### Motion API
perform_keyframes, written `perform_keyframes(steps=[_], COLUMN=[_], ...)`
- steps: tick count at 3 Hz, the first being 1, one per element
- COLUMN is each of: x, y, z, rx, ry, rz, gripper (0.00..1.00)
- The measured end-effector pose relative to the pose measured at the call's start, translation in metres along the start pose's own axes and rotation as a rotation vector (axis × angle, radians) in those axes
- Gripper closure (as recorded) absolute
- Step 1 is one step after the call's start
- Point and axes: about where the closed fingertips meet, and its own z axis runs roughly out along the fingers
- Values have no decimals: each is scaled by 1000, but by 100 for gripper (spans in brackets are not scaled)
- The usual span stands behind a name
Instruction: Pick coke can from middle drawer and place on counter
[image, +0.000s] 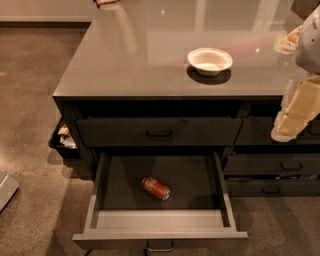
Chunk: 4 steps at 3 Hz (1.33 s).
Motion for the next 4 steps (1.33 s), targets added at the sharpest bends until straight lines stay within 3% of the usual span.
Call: perform_keyframes(steps=[2, 3, 4], x=[2, 9, 23], y=[0, 14, 48], z=[16, 60, 133], rx=[10, 3, -51], ry=[-2, -31, -81], rz=[20, 64, 146], gripper=[0, 0, 0])
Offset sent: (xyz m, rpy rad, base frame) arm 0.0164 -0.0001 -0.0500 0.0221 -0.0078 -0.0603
